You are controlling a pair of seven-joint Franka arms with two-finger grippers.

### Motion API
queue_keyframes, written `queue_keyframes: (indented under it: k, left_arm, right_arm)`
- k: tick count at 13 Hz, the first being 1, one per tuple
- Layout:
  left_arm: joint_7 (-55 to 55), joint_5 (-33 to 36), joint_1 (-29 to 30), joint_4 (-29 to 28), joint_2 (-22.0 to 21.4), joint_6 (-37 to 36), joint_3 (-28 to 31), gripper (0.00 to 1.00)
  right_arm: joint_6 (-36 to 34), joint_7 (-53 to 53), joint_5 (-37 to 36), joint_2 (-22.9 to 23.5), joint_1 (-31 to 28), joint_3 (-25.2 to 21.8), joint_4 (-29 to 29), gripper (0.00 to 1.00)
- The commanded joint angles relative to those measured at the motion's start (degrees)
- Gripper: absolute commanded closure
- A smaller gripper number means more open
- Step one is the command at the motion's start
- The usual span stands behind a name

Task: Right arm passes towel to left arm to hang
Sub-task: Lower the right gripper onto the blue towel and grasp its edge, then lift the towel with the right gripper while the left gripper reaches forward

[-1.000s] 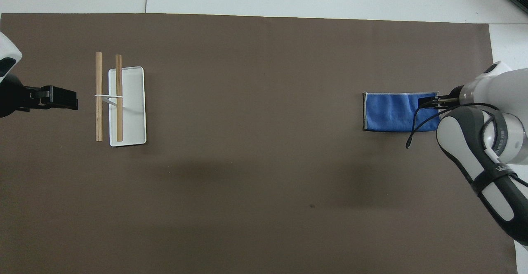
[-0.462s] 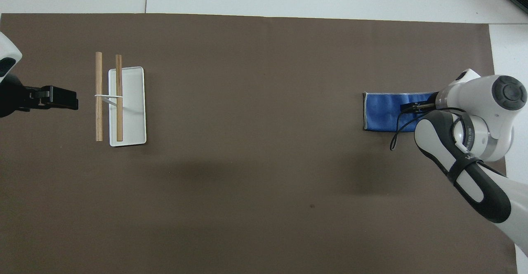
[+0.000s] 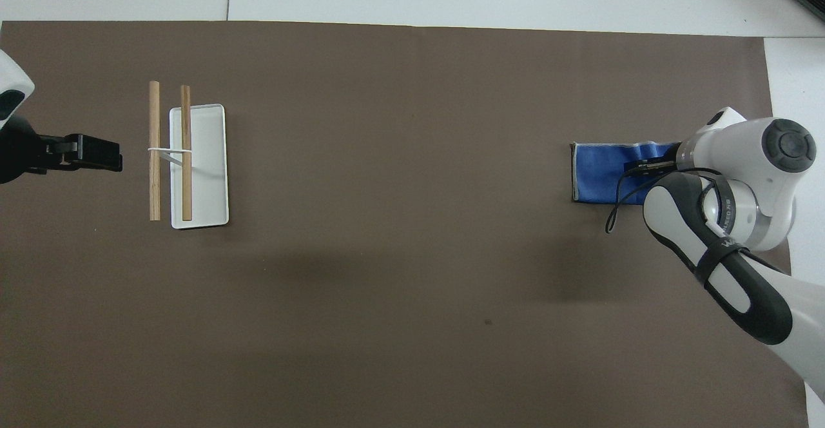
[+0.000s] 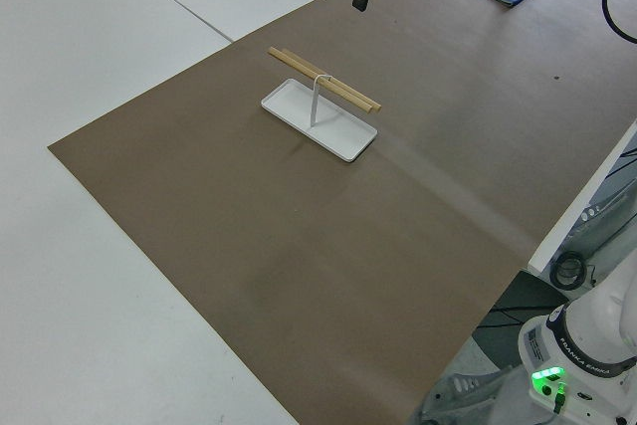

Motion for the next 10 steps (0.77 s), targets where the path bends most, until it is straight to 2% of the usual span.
queue_keyframes:
  k: [1,4,10]
  left_arm:
    - [0.86,-0.89,0.33,0.07,-0.19,-0.88,0.11,0.0]
    - [0.86,-0.89,0.33,0.07,-0.19,-0.88,0.11,0.0]
    - [0.86,-0.89,0.33,0.07,-0.19,-0.88,0.11,0.0]
  right_arm:
    - [0.33,-2.19,1.44,0.26,-0.16,0.57,-0.38,0.89]
    - [0.33,-2.01,1.44,-0.7,-0.16,1.27,-0.29,1.0]
    - [-1.15,-1.75,1.53,-6.14,-0.07,4.34,-0.2,1.0]
